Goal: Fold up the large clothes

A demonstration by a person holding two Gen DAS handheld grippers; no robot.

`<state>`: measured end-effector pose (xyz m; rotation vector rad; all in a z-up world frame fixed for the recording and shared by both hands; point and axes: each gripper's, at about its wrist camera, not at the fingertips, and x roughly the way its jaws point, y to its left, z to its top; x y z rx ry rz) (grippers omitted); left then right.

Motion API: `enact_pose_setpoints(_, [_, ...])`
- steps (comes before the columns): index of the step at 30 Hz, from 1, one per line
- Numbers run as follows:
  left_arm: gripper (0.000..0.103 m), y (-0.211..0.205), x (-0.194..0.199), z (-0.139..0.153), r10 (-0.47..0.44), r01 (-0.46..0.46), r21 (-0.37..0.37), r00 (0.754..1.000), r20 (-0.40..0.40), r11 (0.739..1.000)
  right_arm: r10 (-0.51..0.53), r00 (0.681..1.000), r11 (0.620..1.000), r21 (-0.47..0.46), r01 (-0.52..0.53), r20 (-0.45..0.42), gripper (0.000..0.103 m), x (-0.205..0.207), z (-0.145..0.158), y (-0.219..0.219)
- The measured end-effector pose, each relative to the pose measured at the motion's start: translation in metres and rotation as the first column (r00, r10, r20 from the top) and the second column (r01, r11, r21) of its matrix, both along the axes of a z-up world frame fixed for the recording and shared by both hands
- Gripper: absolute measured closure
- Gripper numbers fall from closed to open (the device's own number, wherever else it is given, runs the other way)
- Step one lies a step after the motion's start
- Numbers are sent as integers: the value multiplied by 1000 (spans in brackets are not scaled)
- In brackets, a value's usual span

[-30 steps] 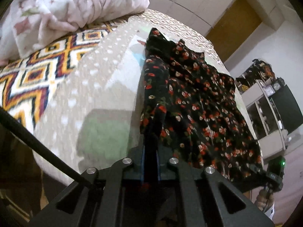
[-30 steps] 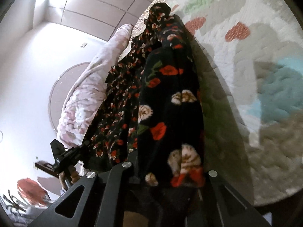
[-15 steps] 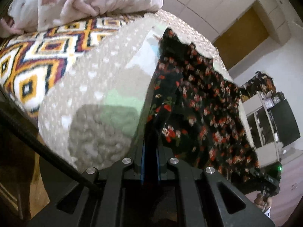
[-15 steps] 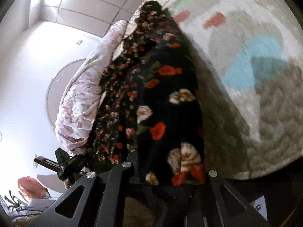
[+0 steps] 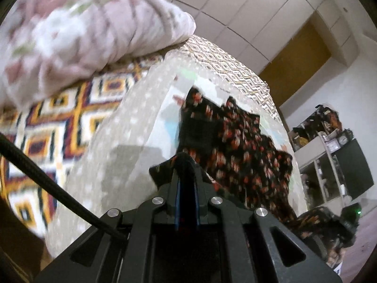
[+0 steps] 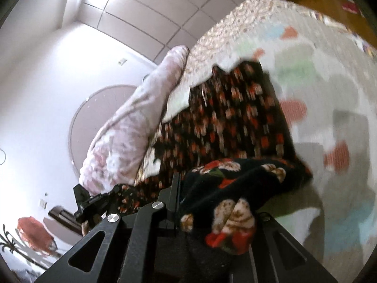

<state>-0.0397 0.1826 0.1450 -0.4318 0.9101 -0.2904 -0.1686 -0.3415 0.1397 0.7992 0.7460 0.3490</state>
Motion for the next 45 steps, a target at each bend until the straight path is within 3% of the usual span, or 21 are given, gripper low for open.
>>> enact_pose_setpoints(5, [94, -24, 66, 27, 21, -22, 13, 1000, 14, 1000, -60, 998, 998, -26, 60, 0, 90, 63, 26, -19])
enact_pose_setpoints(9, [94, -41, 118, 31, 46, -46, 25, 999, -9, 999, -115, 993, 992, -52, 113, -34, 90, 111, 29, -34])
enact_pose_setpoints(12, [94, -48, 156, 17, 84, -83, 30, 995, -45, 996, -162, 984, 985, -75, 156, -78, 90, 146, 16, -45])
enact_pose_setpoints(17, [93, -66, 204, -22, 100, -86, 128, 990, -100, 988, -212, 962, 974, -113, 195, -170, 90, 197, -23, -60])
enact_pose_setpoints(20, [92, -69, 225, -44, 97, -80, 127, 985, -139, 989, -223, 951, 972, -125, 200, -216, 88, 222, -46, -67])
enact_pose_setpoints(22, [91, -68, 236, -52, 88, -76, 86, 985, -151, 993, -230, 943, 972, -105, 210, -240, 87, 235, -59, -74])
enact_pose_setpoints(24, [84, -68, 246, -55, 69, -63, 47, 986, -151, 997, -229, 937, 973, -48, 224, -264, 82, 248, -73, -83])
enact_pose_setpoints(25, [81, -69, 250, -55, 58, -54, 35, 987, -147, 998, -222, 937, 974, -12, 227, -271, 74, 254, -79, -88])
enact_pose_setpoints(26, [70, -70, 253, -55, 50, -47, 22, 988, -143, 999, -217, 938, 972, 23, 232, -271, 64, 260, -84, -92])
enact_pose_setpoints(27, [52, -69, 256, -53, 52, -52, 5, 990, -131, 999, -219, 939, 969, 52, 241, -265, 59, 264, -87, -97])
enact_pose_setpoints(29, [36, -63, 259, -46, 88, -91, -37, 992, -87, 995, -233, 942, 955, 126, 269, -243, 41, 272, -91, -107])
enact_pose_setpoints(31, [31, -54, 266, -41, 121, -130, -116, 990, -76, 985, -251, 940, 937, 186, 296, -233, 28, 277, -95, -114])
enact_pose_setpoints(33, [31, -48, 273, -41, 130, -145, -171, 987, -96, 975, -275, 931, 910, 245, 333, -242, 27, 281, -103, -122])
enact_pose_setpoints(40, [31, -51, 261, -35, 94, -97, -32, 991, -94, 995, -346, 911, 888, 235, 396, -225, 26, 285, -95, -136])
enact_pose_setpoints(43, [31, -53, 241, -32, 67, -64, 43, 993, -95, 997, -396, 897, 873, 221, 434, -198, 24, 275, -79, -148])
enact_pose_setpoints(45, [31, -54, 226, -28, 58, -49, 102, 994, -89, 994, -398, 902, 889, 172, 424, -166, 24, 267, -62, -146])
